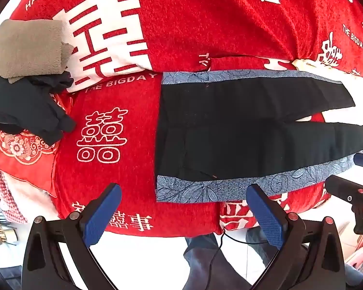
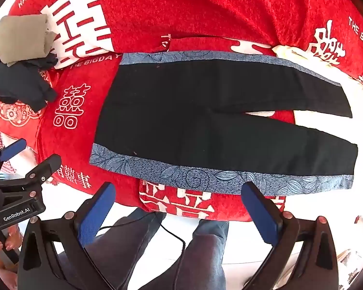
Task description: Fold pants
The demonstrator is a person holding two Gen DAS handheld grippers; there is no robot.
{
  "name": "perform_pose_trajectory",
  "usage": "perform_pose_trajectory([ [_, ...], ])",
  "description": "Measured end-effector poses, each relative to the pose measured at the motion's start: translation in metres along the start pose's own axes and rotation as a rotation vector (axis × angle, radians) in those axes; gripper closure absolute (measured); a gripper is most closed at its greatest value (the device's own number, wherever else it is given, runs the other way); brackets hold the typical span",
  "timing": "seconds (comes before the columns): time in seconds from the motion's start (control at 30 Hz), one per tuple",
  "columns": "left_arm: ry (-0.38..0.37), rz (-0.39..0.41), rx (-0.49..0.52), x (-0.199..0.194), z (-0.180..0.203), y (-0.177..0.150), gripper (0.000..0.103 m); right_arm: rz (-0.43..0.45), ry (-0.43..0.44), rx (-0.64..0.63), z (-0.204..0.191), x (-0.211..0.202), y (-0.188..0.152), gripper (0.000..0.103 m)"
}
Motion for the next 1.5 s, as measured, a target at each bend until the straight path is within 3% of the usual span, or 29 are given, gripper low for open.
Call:
perform_pose_trajectory([
  [1.1,0.040,0.004,0.013,0.0012,-0.0046,0.0040,0.000,0.012,-0.009,0.007,0.0028,-0.0007,0.0022,0.000],
  [1.5,0.041,-0.001,0.013,0.0041,-0.0047,0.0058,0.000,0.041,0.025,0.018,0.0011,0.0008,0.0059,0.000],
])
Point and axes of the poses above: each gripper's, at about its wrist camera, not at the fingertips, and x roughly the way its jaws point, z to its right, y to its top, the point moved 8 cm from there along x, roughly the way its jaws point, and after that the axes turned 13 degrees about z, right-handed, at the moved point
